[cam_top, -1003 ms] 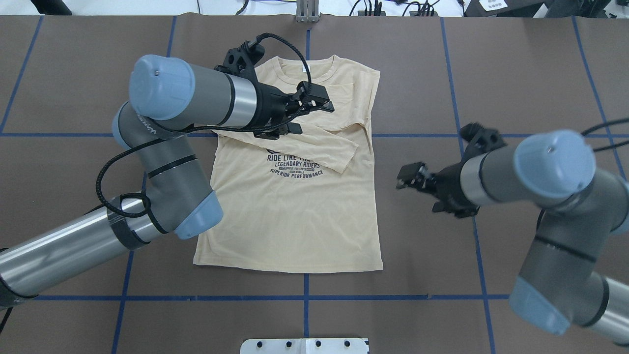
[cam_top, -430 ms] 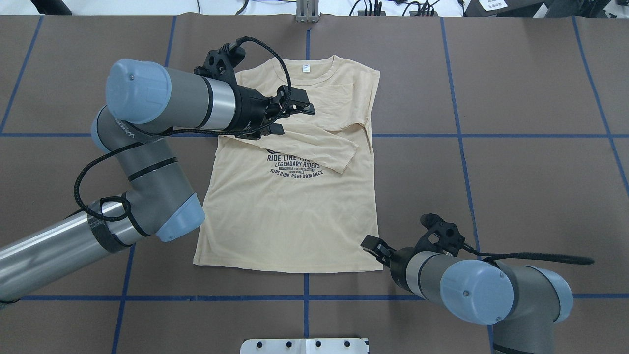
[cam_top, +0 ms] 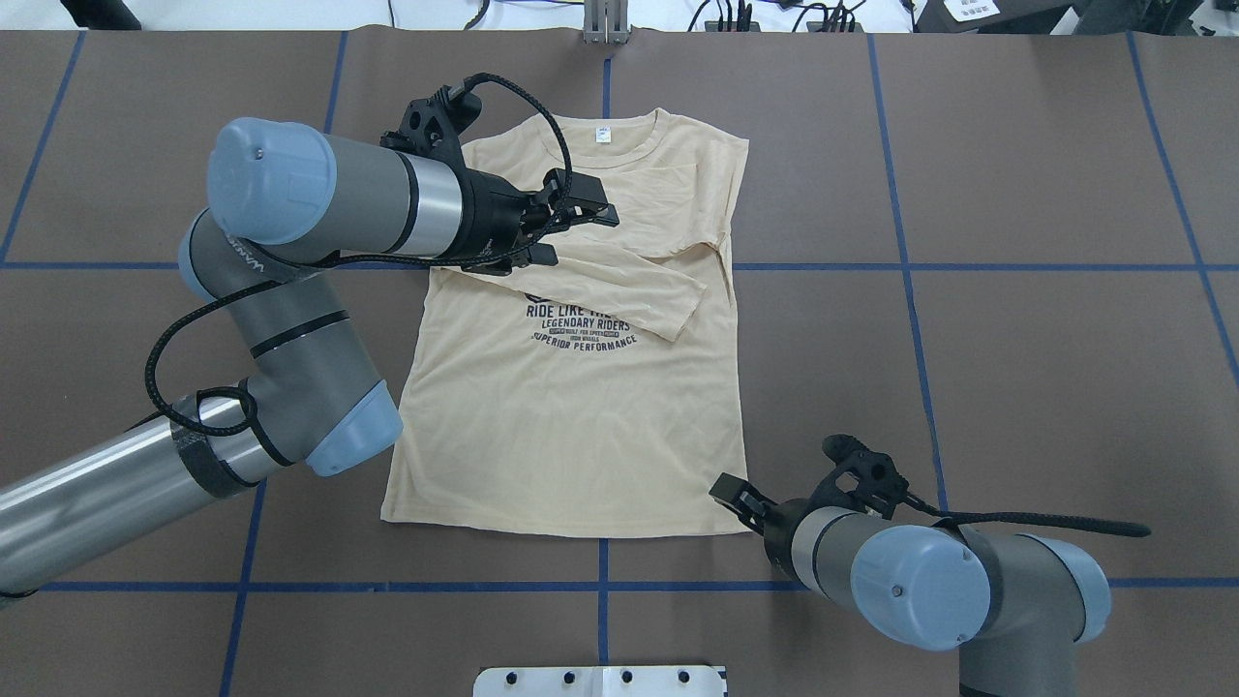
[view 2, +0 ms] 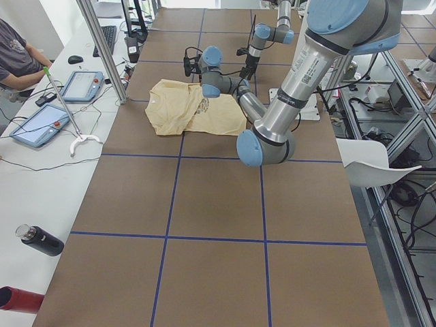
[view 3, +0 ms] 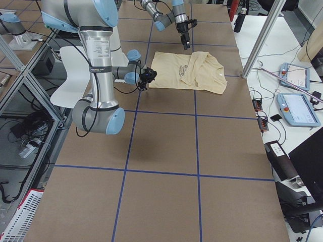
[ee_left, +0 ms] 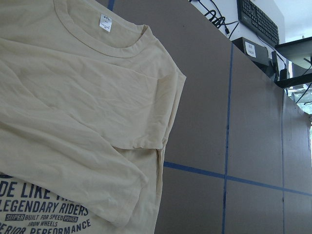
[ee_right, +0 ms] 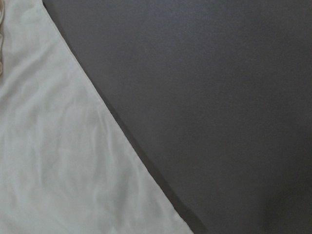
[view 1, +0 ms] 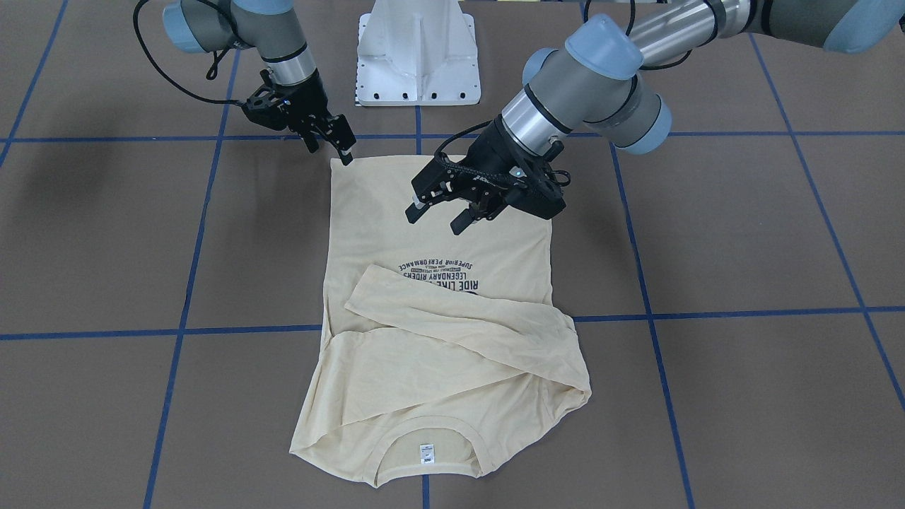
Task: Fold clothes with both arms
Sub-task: 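Move the left gripper down to the hem corner nearest it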
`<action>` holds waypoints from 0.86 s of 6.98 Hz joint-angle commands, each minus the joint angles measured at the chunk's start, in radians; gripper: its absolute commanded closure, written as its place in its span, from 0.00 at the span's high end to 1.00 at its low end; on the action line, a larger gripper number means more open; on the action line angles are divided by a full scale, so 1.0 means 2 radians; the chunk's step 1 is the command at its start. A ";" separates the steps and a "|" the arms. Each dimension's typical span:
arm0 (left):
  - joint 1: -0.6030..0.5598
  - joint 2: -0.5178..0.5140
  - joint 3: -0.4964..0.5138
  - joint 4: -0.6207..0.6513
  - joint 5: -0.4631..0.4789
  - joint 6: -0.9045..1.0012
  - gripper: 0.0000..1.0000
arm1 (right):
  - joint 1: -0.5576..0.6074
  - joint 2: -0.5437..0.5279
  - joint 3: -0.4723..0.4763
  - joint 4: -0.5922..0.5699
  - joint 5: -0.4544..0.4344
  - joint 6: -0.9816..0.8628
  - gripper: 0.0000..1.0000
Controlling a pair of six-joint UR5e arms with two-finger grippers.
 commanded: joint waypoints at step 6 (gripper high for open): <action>0.000 0.003 0.000 0.000 0.000 0.000 0.91 | -0.006 0.005 -0.003 0.000 0.000 0.026 0.06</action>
